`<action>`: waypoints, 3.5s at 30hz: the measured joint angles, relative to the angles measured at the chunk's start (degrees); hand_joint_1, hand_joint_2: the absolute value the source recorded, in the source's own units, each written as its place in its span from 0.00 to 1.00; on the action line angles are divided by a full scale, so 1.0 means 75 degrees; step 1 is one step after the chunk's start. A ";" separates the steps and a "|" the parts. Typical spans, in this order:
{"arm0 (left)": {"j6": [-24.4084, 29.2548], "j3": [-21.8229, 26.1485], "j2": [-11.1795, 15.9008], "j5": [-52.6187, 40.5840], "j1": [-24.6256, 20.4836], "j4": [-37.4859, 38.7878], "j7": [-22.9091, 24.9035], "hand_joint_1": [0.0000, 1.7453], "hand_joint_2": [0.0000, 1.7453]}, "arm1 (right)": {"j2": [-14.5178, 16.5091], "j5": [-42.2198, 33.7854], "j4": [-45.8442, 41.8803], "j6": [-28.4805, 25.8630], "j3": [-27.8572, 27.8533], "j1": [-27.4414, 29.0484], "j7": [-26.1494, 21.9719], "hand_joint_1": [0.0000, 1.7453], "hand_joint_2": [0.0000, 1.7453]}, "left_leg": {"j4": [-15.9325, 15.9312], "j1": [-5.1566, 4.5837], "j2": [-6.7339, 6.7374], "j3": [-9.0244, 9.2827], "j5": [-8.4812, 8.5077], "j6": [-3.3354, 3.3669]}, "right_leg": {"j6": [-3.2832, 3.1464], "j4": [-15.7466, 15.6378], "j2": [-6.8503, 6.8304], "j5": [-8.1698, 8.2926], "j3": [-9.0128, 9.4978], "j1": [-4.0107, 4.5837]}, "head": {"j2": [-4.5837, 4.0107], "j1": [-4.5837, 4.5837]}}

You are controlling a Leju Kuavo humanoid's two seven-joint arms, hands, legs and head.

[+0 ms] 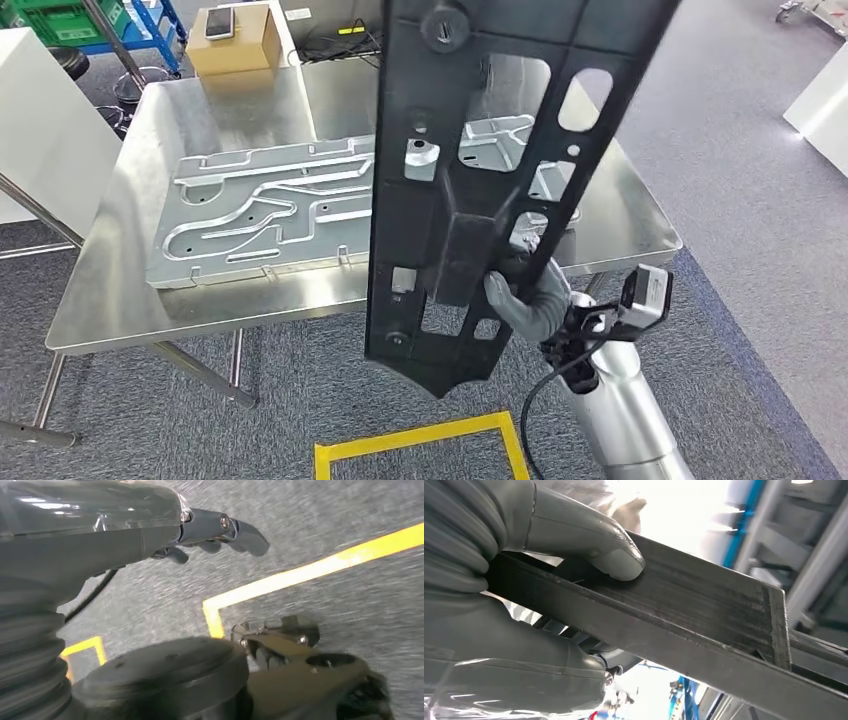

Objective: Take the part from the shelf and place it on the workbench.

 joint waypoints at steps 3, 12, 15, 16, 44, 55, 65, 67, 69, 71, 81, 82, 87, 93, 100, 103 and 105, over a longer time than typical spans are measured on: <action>-0.0030 -0.0003 0.0001 -0.0063 -0.0037 0.0000 0.0009 0.00 1.00 | -0.0214 -0.0067 0.0414 -0.0068 -0.0001 -0.1137 0.0417 1.00 1.00 | -0.0833 -0.0003 0.0004 0.0032 0.0591 0.0108 | 0.0009 -0.0002 0.0022 -0.0168 0.0239 0.0051 | 0.0000 0.0001; -0.0037 -0.0007 0.0052 -0.0179 -0.0071 -0.0001 -0.0020 0.00 1.00 | -0.0586 0.0774 0.2565 -0.0630 0.0340 -0.5209 0.1288 1.00 1.00 | -0.2335 -0.0187 0.0037 0.0536 0.1597 0.0477 | 0.0281 0.0720 0.0016 -0.0639 -0.0046 -0.0059 | 0.0000 0.0000; -0.0076 -0.0015 0.0055 -0.0206 -0.0105 -0.0001 -0.0044 0.00 1.00 | -0.0599 0.1287 0.3760 -0.0972 0.0662 -0.6798 0.1382 1.00 1.00 | -0.2320 -0.0190 0.0017 0.0656 0.1464 0.0531 | 0.0305 0.2109 0.0009 -0.0954 -0.0986 -0.0045 | 0.0000 0.0000; -0.0114 -0.0017 0.0052 -0.0209 -0.0105 0.0000 -0.0063 0.00 1.00 | -0.0610 0.1787 0.4123 -0.1344 0.0857 -0.7187 0.1388 1.00 1.00 | -0.2314 -0.0186 -0.0004 0.0725 0.1403 0.0528 | 0.0310 0.2211 0.0008 -0.0822 -0.1145 -0.0045 | 0.0000 0.0000; -0.0258 -0.0166 -0.0081 -0.0342 -0.0148 0.0013 -0.0493 0.00 1.00 | 0.0642 1.0958 0.9924 -0.8273 0.3962 -0.5248 0.2837 1.00 1.00 | -0.2293 0.0045 -0.0010 0.0391 0.1673 0.0358 | 0.0422 0.1071 0.0008 -0.0636 -0.0479 -0.0033 | 0.0000 0.0003; -0.0038 -0.0165 -0.0079 -0.0392 -0.0080 0.0015 -0.0698 0.00 0.25 | 0.0723 1.1044 1.0138 -0.8194 0.3815 -0.5165 0.2907 0.00 0.00 | -0.2183 -0.0121 -0.0063 0.0446 0.1480 0.0301 | 0.0083 -0.0132 -0.0006 0.0194 -0.0115 0.0154 | 0.0000 0.0002; -0.0123 0.0038 -0.0071 0.0020 -0.0167 0.0015 -0.0275 0.00 0.00 | 0.0762 1.1582 1.0160 -0.7709 0.3641 -0.5446 0.3099 0.00 0.00 | -0.1075 0.0157 0.0008 0.0067 0.1049 -0.0116 | 0.0065 -0.0173 -0.0055 0.0213 0.0004 0.0001 | 0.0000 0.0000; -0.0213 0.0064 -0.0072 0.0033 -0.0180 0.0016 -0.0254 0.00 0.00 | 0.0714 1.1711 1.0159 -0.7657 0.3607 -0.5635 0.3202 0.00 0.00 | -0.1909 0.0155 -0.0002 0.0485 0.1352 -0.0096 | 0.0168 -0.0099 -0.0039 0.0196 -0.0040 -0.0009 | 0.0000 0.0000; -0.0309 0.0115 -0.0072 0.0046 -0.0176 0.0017 -0.0244 0.00 0.00 | 0.0619 1.1848 1.0158 -0.7573 0.3566 -0.5899 0.3247 0.00 0.00 | -0.2066 0.0104 -0.0022 0.0532 0.1402 0.0017 | 0.0291 -0.0075 -0.0027 0.0237 -0.0101 -0.0006 | 0.0000 0.0001; -0.0397 0.0163 -0.0061 0.0057 -0.0161 0.0017 -0.0240 0.00 0.00 | 0.0467 1.2004 1.0138 -0.7462 0.3520 -0.6234 0.3247 0.00 0.00 | -0.2087 0.0087 -0.0022 0.0458 0.1492 0.0169 | 0.0392 -0.0045 -0.0025 0.0237 -0.0164 -0.0038 | 0.0000 0.0003; -0.0602 0.0189 -0.0036 0.0043 -0.0159 0.0017 -0.0194 0.00 0.00 | -0.0469 1.2542 0.9739 -0.6900 0.3144 -0.7903 0.3049 0.00 0.00 | -0.2136 -0.0096 -0.0033 -0.0112 0.2032 0.0444 | 0.0253 0.0707 -0.0026 -0.0689 0.0194 0.0060 | 0.0000 0.0003; -0.0611 0.0189 -0.0039 0.0041 -0.0160 0.0017 -0.0193 0.00 0.00 | -0.0504 1.2569 0.9693 -0.6904 0.3121 -0.7979 0.3055 0.00 0.00 | -0.2144 -0.0100 -0.0030 -0.0144 0.2089 0.0419 | 0.0212 0.0280 -0.0028 -0.0582 0.0461 0.0100 | 0.0000 0.0003; -0.0700 0.0189 -0.0040 0.0012 -0.0199 0.0017 -0.0252 0.00 0.00 | -0.0754 1.2833 0.9583 -0.6890 0.3078 -0.8264 0.3084 0.00 0.00 | -0.2158 -0.0082 -0.0028 -0.0260 0.2208 0.0235 | 0.0079 -0.0185 -0.0095 -0.0254 0.0513 0.0117 | 0.0000 0.0003; -0.0729 0.0189 -0.0037 -0.0002 -0.0268 0.0017 -0.0331 0.00 0.00 | -0.1507 1.2719 0.9348 -0.6978 0.2865 -0.8651 0.2668 0.00 0.00 | 0.0065 0.0080 0.0009 -0.0616 0.0708 -0.0002 | 0.0046 -0.0251 -0.0224 0.0320 -0.0119 0.0051 | 0.0000 0.0002; -0.0739 0.0189 -0.0036 -0.0016 -0.0422 0.0017 -0.0376 0.00 0.00 | -0.2665 1.1621 0.8423 -0.7517 0.1830 -0.8143 0.1889 0.00 0.00 | -0.2147 0.0089 -0.0040 0.1203 0.0832 0.0121 | 0.0397 -0.0172 -0.0274 0.0814 -0.0562 -0.0002 | 0.0000 0.0004; -0.0734 0.0189 -0.0033 0.0001 -0.0433 0.0017 -0.0358 0.00 0.00 | -0.2985 1.1502 0.8130 -0.7639 0.1602 -0.7889 0.1814 0.00 0.00 | -0.2180 0.0077 0.0018 0.1037 0.1065 0.0350 | 0.0521 0.0023 -0.0206 0.0569 -0.0696 -0.0069 | 0.0000 0.0003; -0.0716 0.0190 -0.0033 0.0050 -0.0446 0.0017 -0.0347 0.00 0.00 | -0.3267 1.1313 0.7713 -0.7887 0.1362 -0.7455 0.1795 0.00 0.00 | -0.2193 0.0061 0.0050 0.0847 0.1263 0.0457 | 0.0562 0.0823 -0.0126 -0.0193 -0.0951 -0.0077 | 0.0000 0.0003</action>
